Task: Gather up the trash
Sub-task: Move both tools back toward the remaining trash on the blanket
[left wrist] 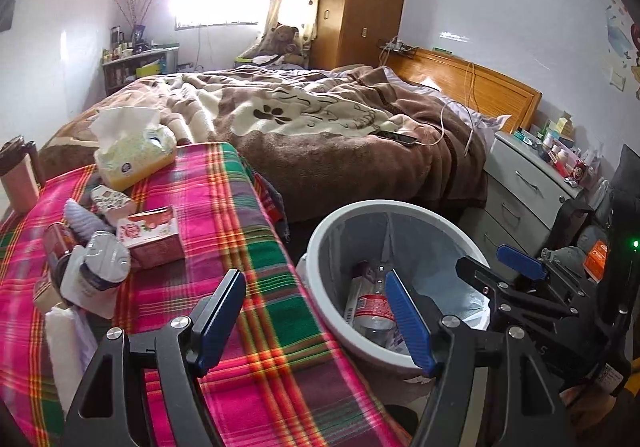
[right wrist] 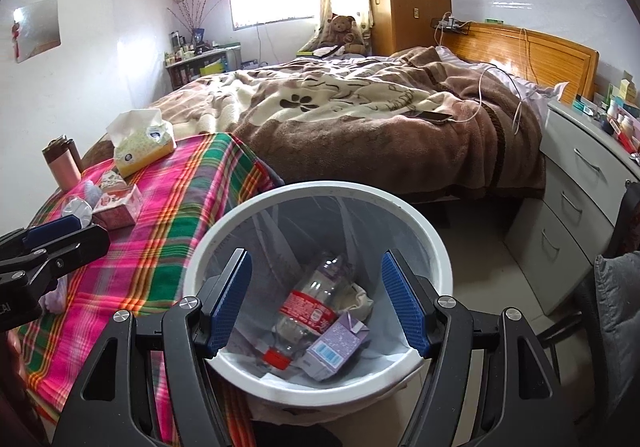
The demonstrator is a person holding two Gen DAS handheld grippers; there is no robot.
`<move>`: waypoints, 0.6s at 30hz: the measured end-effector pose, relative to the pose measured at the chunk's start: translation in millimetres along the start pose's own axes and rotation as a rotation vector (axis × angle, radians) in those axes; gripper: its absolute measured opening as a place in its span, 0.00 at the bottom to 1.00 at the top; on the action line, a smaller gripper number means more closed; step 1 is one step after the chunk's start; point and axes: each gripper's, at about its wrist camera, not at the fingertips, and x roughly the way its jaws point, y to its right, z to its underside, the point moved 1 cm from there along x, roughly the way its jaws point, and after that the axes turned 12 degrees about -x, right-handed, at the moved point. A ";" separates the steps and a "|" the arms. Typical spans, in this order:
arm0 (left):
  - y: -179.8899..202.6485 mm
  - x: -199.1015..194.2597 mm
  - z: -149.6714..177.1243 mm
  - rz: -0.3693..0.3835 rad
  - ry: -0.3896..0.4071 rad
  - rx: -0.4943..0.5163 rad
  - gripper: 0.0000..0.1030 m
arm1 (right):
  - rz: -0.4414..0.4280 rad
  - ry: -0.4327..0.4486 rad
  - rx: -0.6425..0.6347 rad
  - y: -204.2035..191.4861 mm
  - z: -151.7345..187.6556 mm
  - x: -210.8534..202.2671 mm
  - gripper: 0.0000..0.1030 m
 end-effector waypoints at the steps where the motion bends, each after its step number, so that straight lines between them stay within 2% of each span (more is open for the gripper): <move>1: -3.5 -2.8 0.1 -0.001 0.004 -0.007 0.70 | -0.005 0.006 -0.001 -2.9 -0.9 -0.7 0.67; 9: -46.2 -31.3 2.9 -0.059 0.051 -0.056 0.70 | -0.075 0.040 -0.027 -32.7 -9.5 -3.2 0.67; 13: -71.6 -45.2 3.7 -0.125 0.083 -0.081 0.70 | -0.109 0.039 -0.043 -48.9 -13.0 1.3 0.67; 18: -101.8 -55.3 5.3 -0.164 0.093 -0.124 0.70 | -0.148 0.043 -0.064 -68.9 -18.3 4.9 0.67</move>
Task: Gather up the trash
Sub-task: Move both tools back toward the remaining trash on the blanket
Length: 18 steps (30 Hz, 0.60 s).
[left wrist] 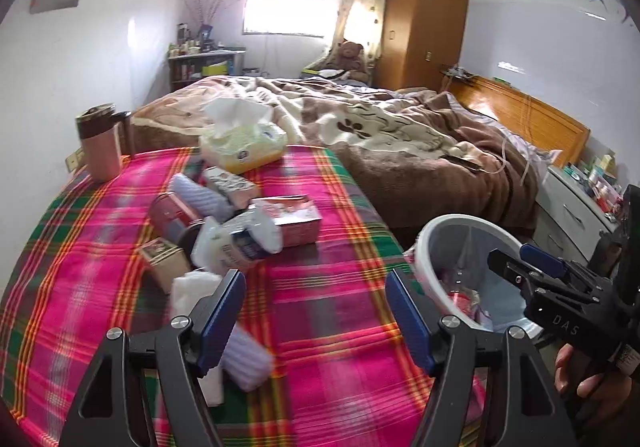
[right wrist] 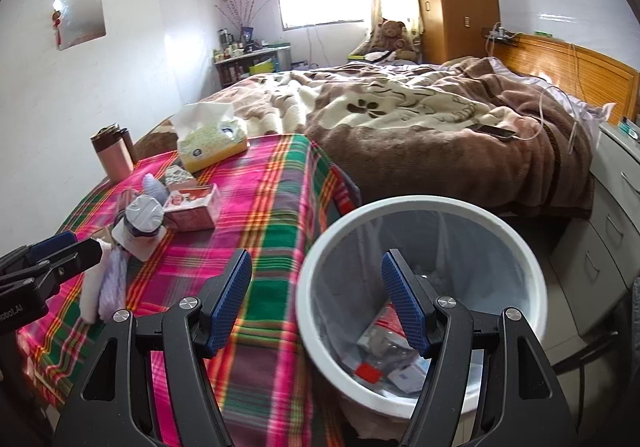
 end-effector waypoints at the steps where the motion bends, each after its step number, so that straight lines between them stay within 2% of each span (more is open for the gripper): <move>1: -7.2 -0.3 -0.1 -0.010 -0.001 -0.010 0.70 | -0.010 0.000 -0.007 -3.9 -1.9 2.5 0.67; 11: -66.5 2.0 4.0 -0.098 -0.021 -0.079 0.70 | -0.099 -0.006 -0.055 -42.8 -17.8 23.6 0.67; 18: -96.2 14.6 10.8 -0.120 -0.071 -0.107 0.70 | -0.173 -0.020 -0.071 -67.2 -27.0 38.0 0.67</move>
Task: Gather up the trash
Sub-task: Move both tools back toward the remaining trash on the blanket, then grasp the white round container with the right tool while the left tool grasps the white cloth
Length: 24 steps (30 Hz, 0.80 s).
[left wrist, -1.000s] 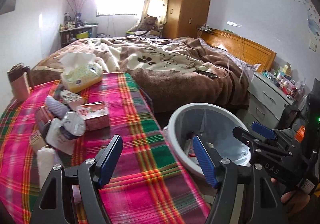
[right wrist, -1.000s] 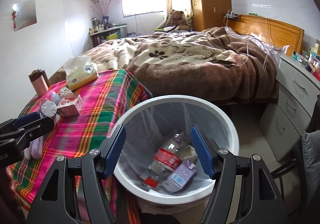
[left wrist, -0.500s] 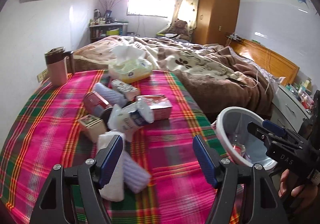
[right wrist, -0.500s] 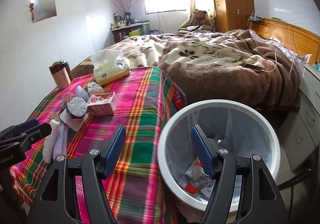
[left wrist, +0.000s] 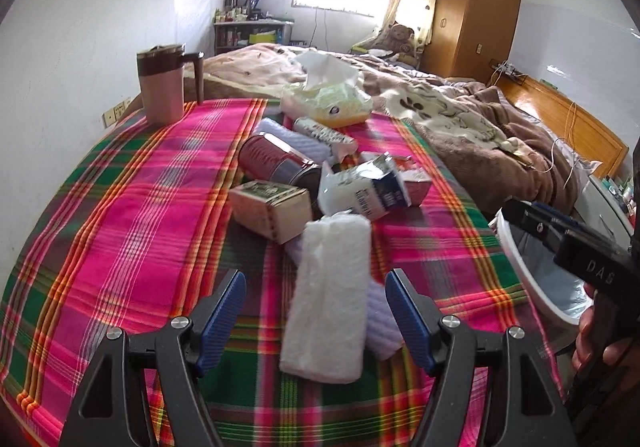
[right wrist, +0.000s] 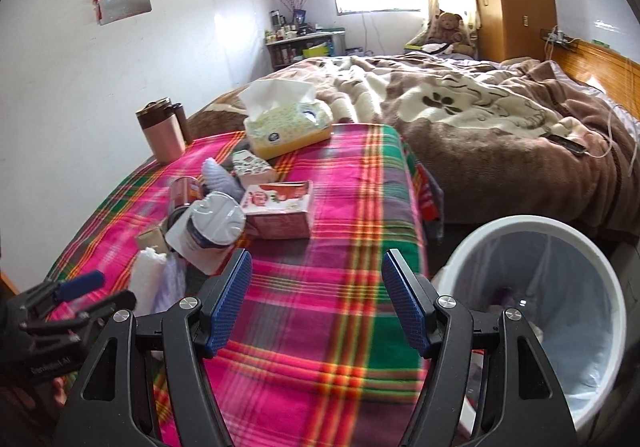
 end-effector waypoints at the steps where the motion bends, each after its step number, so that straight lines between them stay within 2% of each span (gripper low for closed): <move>1: -3.3 2.6 0.6 0.004 -0.008 -0.004 0.70 | -0.009 -0.003 0.001 -3.1 -1.1 3.1 0.67; 7: -13.5 17.4 4.2 0.033 -0.063 -0.031 0.70 | -0.053 -0.021 0.001 -19.4 -6.7 18.5 0.67; 15: -24.9 29.9 3.6 0.056 -0.088 -0.063 0.70 | -0.111 -0.043 0.041 -33.1 -13.1 36.9 0.67; 18: -33.3 33.0 2.7 0.072 -0.101 -0.101 0.59 | -0.138 -0.043 0.061 -36.6 -15.0 40.9 0.67; 20: -37.4 34.1 2.3 0.060 -0.102 -0.111 0.45 | -0.164 -0.043 0.076 -38.9 -16.3 44.4 0.67; 24: -44.7 35.4 0.5 0.067 -0.103 -0.129 0.42 | -0.180 -0.057 0.093 -43.7 -18.7 51.4 0.67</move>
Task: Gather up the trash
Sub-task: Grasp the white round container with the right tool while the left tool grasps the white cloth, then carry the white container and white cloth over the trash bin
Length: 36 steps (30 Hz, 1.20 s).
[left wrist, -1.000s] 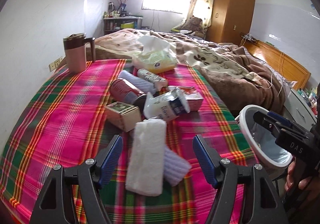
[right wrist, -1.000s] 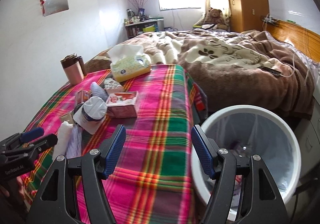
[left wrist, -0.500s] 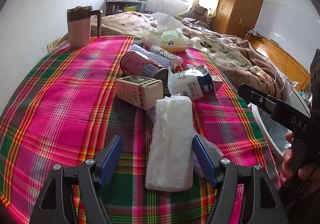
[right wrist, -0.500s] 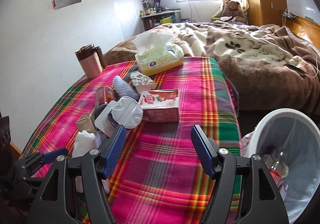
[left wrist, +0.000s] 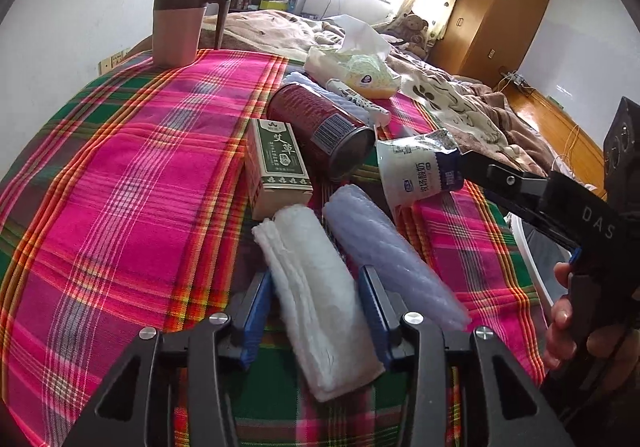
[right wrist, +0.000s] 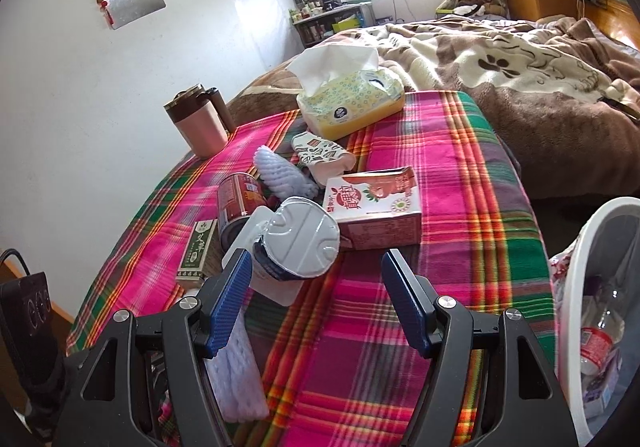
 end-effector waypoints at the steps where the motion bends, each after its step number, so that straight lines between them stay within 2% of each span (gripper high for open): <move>1: -1.1 -0.2 -0.6 -0.006 0.003 -0.002 0.40 | -0.006 0.000 0.003 -0.6 -1.2 1.4 0.67; 7: -10.1 -1.0 -4.5 -0.045 0.016 -0.007 0.40 | -0.030 -0.015 0.025 -6.9 -6.7 14.7 0.67; 13: -12.8 1.9 -5.8 -0.043 0.002 -0.017 0.41 | -0.045 -0.024 0.061 -8.7 -9.4 25.7 0.67; 14: -12.9 2.6 -5.9 -0.044 0.001 -0.013 0.41 | -0.045 -0.024 0.066 -8.8 -9.4 26.9 0.66; 16: -13.3 4.2 -6.4 -0.042 -0.001 -0.016 0.42 | -0.039 -0.026 0.068 -8.7 -9.3 28.6 0.56; 22: -13.8 3.8 -7.4 -0.043 -0.003 -0.023 0.42 | -0.030 -0.019 0.068 -8.6 -8.2 26.1 0.55; 29: -12.4 0.1 -4.0 -0.032 0.002 -0.029 0.32 | 0.000 0.004 0.014 -13.7 -6.2 15.4 0.54; 36: -7.5 -12.8 -1.2 -0.029 0.032 -0.021 0.29 | 0.029 0.036 -0.033 -16.1 -2.3 -2.4 0.54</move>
